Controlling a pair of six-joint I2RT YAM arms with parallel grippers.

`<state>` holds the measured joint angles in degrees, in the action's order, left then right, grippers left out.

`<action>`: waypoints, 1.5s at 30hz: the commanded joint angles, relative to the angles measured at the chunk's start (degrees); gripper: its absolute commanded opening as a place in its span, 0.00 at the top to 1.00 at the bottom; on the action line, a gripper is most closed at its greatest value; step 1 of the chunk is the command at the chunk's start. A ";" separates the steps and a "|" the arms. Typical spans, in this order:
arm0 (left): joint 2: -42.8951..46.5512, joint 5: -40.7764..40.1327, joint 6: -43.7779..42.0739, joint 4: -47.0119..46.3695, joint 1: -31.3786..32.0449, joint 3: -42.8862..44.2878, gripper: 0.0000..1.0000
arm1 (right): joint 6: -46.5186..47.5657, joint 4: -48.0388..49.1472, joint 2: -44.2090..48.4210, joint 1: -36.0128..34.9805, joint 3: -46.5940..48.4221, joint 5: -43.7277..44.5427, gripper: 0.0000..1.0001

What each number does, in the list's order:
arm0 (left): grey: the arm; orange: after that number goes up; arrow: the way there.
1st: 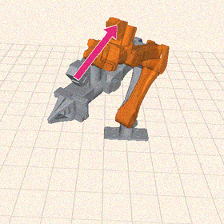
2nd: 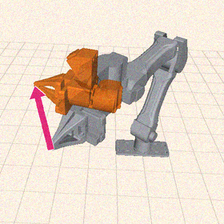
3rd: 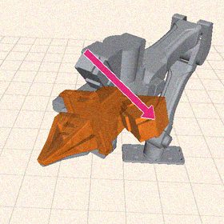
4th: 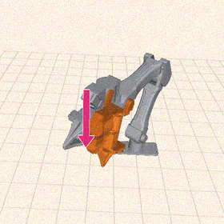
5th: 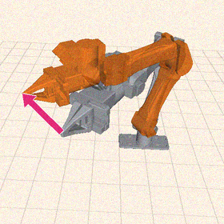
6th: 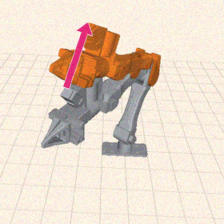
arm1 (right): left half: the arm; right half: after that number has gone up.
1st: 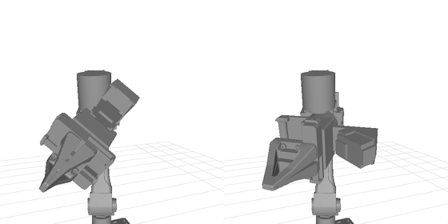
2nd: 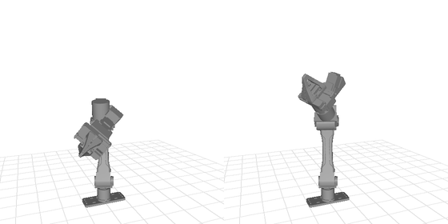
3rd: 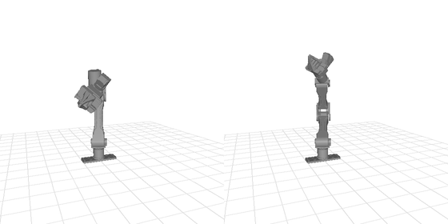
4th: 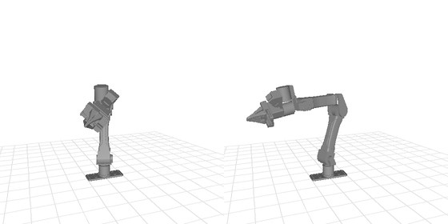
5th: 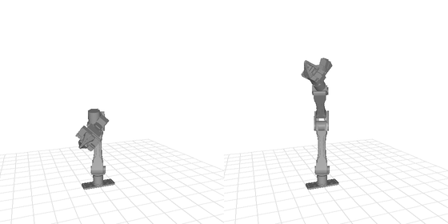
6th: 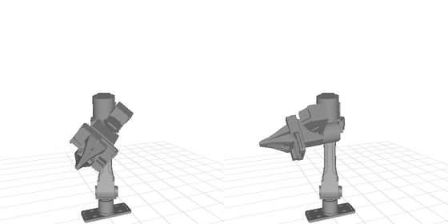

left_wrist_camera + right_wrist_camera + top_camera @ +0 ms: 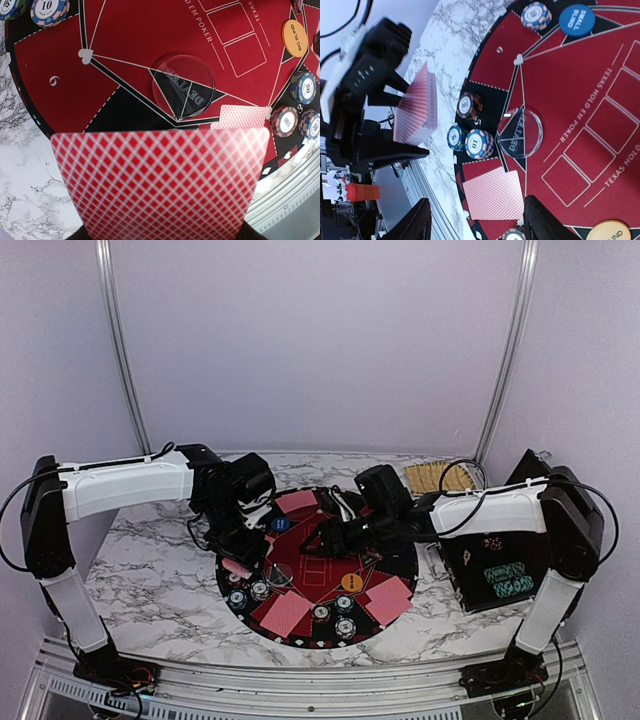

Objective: Distribute texas hold em gaming equipment
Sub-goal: Pick up the poker card from the face-down deck piles.

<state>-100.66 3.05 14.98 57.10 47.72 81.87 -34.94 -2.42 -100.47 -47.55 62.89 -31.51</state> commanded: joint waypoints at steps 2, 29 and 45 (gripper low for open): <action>1.87 0.60 -1.49 -0.28 0.70 0.48 0.64 | -5.51 9.80 -2.09 2.31 3.80 -8.46 0.35; 0.97 1.13 -3.13 0.64 3.67 3.89 0.64 | -20.17 28.95 -15.36 1.39 7.71 -19.21 0.37; 0.81 0.57 -2.91 1.17 3.93 4.44 0.64 | -21.52 29.70 -18.35 -0.35 9.35 -19.12 0.49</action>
<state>-100.66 3.60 12.53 57.23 51.33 84.58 -56.51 26.20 -117.69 -47.53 70.37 -50.52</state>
